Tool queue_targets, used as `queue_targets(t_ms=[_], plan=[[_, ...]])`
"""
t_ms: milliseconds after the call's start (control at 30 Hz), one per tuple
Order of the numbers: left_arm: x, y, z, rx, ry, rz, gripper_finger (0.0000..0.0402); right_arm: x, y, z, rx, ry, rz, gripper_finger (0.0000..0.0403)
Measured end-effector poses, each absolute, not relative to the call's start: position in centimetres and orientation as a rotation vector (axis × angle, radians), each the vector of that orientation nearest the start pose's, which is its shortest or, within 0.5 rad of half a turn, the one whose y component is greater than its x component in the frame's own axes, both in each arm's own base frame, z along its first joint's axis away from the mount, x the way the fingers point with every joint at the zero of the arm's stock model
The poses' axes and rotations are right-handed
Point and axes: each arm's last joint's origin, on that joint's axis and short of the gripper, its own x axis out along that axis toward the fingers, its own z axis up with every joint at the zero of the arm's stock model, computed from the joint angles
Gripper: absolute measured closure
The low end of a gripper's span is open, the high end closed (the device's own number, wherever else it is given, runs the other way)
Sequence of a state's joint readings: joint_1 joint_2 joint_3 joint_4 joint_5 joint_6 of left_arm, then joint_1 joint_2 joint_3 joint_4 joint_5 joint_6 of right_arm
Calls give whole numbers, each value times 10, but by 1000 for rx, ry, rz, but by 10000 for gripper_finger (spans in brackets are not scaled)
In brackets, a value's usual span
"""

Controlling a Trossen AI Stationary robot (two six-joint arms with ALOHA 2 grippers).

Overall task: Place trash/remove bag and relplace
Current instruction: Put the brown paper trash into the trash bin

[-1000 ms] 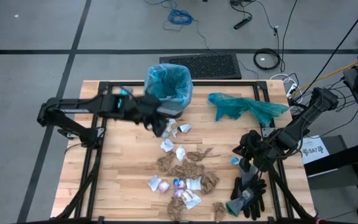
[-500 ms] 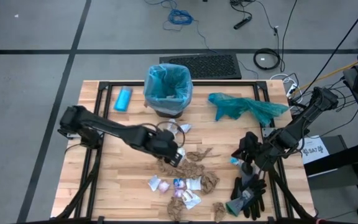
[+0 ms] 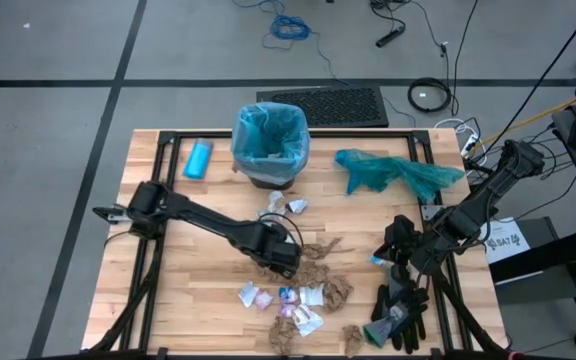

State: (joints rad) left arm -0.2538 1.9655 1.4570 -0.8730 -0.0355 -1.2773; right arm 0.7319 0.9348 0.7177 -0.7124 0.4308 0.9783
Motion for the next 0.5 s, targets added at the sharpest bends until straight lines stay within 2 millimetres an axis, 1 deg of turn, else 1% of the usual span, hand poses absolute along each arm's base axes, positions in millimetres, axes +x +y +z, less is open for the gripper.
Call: queue_targets(t_ms=[233,300,367,467,500], plan=[[377,-94,154,-817,1306,758,286,135,107,246,410,829,-100,403],[378,-95,149,-829,1340,745,289,135,107,246,411,828,-100,403],[379,-96,147,-845,1362,733,309,135,107,246,413,826,-98,403],[379,-98,150,-853,1357,716,374,136,107,247,414,825,-98,403],[377,-99,152,-852,1357,713,387,136,107,247,415,825,-98,403]])
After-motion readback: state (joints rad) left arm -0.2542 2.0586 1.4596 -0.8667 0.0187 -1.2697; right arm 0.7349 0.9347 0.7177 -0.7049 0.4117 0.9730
